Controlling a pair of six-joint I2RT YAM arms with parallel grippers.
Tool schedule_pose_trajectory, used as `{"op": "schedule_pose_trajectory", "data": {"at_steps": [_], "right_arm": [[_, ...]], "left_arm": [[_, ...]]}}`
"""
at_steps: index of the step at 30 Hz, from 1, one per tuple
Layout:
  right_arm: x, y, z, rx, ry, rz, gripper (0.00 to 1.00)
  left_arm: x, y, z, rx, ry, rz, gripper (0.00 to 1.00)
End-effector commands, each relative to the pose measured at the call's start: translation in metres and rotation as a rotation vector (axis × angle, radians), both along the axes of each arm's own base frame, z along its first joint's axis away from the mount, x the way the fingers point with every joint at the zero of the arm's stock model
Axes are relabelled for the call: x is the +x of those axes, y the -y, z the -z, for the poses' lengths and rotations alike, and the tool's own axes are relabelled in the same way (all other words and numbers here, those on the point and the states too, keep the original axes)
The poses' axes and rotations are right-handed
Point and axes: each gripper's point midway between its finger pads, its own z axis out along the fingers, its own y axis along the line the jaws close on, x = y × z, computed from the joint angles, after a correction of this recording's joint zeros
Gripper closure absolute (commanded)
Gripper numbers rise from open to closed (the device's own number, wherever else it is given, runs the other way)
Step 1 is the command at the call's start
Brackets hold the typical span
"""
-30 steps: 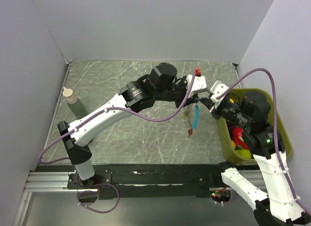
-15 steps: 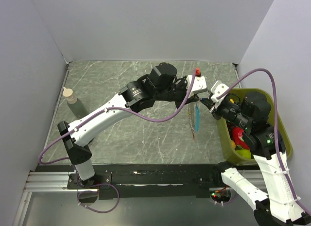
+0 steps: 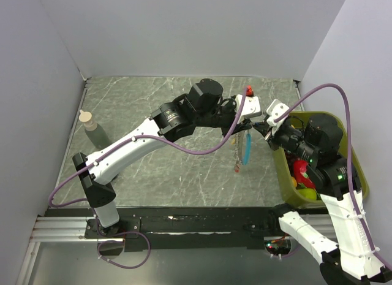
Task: Remove the keys from the keyring
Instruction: Remove the key from the keyring.
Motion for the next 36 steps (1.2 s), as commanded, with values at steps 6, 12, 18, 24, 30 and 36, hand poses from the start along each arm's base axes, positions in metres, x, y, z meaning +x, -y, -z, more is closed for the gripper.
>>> {"op": "schedule_pose_trajectory", "data": {"at_steps": [6, 12, 18, 24, 30, 36], "right_arm": [[0.008, 0.01, -0.068, 0.072, 0.226, 0.068, 1.0], [0.01, 0.012, -0.071, 0.073, 0.235, 0.087, 1.0], [0.011, 0.012, -0.074, 0.075, 0.237, 0.09, 1.0], [0.013, 0.014, -0.075, 0.074, 0.239, 0.102, 1.0], [0.015, 0.015, -0.077, 0.076, 0.243, 0.11, 1.0], [0.014, 0.017, -0.08, 0.077, 0.251, 0.117, 1.0]], "left_arm": [[-0.028, -0.005, 0.01, 0.042, -0.054, 0.09, 0.78], [-0.03, -0.005, 0.011, 0.048, -0.052, 0.098, 0.71], [-0.032, -0.007, 0.012, 0.05, -0.053, 0.111, 0.73], [-0.033, -0.007, 0.013, 0.054, -0.052, 0.115, 0.68], [-0.035, -0.009, 0.008, 0.046, -0.051, 0.122, 0.67], [-0.035, -0.01, 0.01, 0.053, -0.046, 0.123, 0.66]]}}
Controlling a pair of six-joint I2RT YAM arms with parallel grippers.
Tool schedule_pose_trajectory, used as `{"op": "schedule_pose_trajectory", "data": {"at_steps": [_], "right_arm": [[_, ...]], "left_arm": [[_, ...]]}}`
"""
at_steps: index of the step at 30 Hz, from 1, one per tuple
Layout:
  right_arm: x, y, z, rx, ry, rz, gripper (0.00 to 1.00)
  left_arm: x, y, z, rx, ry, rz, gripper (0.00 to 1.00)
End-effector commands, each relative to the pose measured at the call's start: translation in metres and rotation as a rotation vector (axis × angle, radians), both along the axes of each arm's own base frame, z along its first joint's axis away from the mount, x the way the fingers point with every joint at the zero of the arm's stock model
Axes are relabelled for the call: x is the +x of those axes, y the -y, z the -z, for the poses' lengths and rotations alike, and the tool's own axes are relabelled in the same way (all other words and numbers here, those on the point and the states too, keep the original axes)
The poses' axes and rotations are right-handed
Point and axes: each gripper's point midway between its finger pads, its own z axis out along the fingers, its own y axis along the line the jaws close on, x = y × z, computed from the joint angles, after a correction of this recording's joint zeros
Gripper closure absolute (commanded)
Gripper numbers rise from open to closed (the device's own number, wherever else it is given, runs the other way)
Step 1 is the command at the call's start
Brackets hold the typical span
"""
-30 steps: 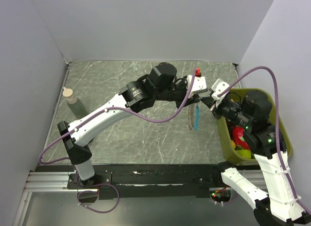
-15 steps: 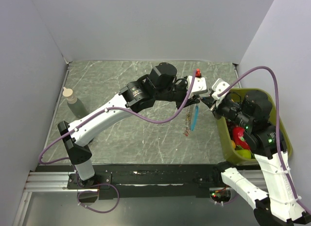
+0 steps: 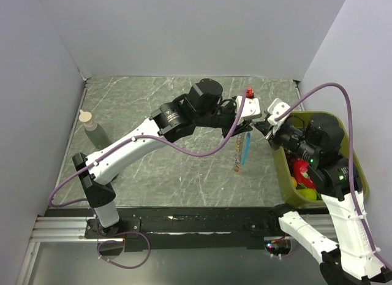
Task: Remove the keys from the keyring
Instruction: Remove the key from the keyring.
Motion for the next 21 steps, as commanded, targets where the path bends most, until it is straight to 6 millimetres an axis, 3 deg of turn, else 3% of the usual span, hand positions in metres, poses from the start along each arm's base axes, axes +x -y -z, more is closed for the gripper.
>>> {"op": "schedule_pose_trajectory", "data": {"at_steps": [1, 8, 15, 21], "right_arm": [[0.0116, 0.0147, -0.0793, 0.072, 0.265, 0.098, 1.0], [0.0119, 0.0142, -0.0792, 0.075, 0.263, 0.097, 1.0], [0.0112, 0.0147, -0.0795, 0.074, 0.263, 0.098, 1.0], [0.011, 0.0161, -0.0791, 0.071, 0.267, 0.103, 1.0]], "left_arm": [[-0.0332, -0.0127, 0.0091, 0.057, -0.064, 0.093, 0.64], [-0.035, -0.0119, 0.0103, 0.058, -0.068, 0.102, 0.68], [-0.0339, -0.0117, 0.0104, 0.059, -0.063, 0.099, 0.99], [-0.0345, -0.0126, 0.0125, 0.066, -0.064, 0.105, 0.99]]}}
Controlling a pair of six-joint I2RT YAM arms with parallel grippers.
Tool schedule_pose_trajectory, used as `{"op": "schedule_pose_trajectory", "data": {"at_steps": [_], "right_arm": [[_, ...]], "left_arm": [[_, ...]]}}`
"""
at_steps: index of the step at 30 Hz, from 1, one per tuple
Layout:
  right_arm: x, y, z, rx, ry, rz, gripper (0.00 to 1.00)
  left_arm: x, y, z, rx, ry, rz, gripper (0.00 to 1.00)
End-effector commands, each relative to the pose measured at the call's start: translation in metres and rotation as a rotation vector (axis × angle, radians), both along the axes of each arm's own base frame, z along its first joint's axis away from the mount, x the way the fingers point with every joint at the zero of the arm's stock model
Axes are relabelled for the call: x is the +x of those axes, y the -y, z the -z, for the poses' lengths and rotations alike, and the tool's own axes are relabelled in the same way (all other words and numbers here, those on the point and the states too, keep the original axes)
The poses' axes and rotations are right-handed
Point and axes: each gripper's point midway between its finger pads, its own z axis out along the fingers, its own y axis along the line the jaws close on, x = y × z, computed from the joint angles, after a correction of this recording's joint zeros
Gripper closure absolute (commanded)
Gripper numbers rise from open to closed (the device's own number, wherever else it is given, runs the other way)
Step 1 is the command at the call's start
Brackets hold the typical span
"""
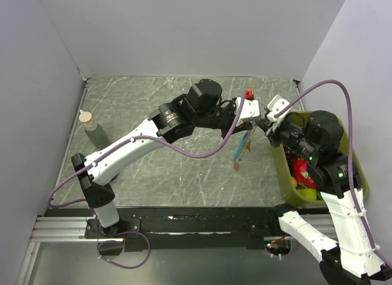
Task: Remove the keys from the keyring
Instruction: Remove the key from the keyring.
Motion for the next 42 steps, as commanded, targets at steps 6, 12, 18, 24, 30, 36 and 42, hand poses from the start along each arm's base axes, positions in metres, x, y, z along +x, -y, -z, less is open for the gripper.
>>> {"op": "schedule_pose_trajectory", "data": {"at_steps": [6, 12, 18, 24, 30, 36, 42], "right_arm": [[0.011, 0.01, -0.063, 0.048, 0.239, 0.064, 1.0], [0.015, 0.016, -0.042, -0.022, 0.248, 0.082, 1.0], [0.014, 0.015, -0.026, -0.061, 0.243, 0.058, 1.0], [0.013, 0.007, -0.011, -0.117, 0.238, -0.012, 1.0], [0.013, -0.003, 0.008, -0.18, 0.234, -0.095, 1.0], [0.013, -0.005, 0.027, -0.272, 0.252, -0.146, 1.0], [0.016, -0.007, 0.038, -0.338, 0.279, -0.161, 1.0]], "left_arm": [[-0.026, -0.013, 0.008, 0.054, -0.064, 0.065, 0.99], [-0.028, -0.018, -0.006, 0.021, -0.079, 0.078, 0.99], [-0.029, -0.025, -0.021, -0.02, -0.099, 0.103, 0.99], [-0.028, -0.028, -0.025, -0.037, -0.129, 0.117, 0.99], [-0.028, -0.028, -0.028, -0.052, -0.162, 0.138, 0.99], [-0.024, -0.029, -0.033, -0.072, -0.196, 0.138, 0.99], [-0.021, -0.027, -0.033, -0.083, -0.231, 0.142, 0.99]]}}
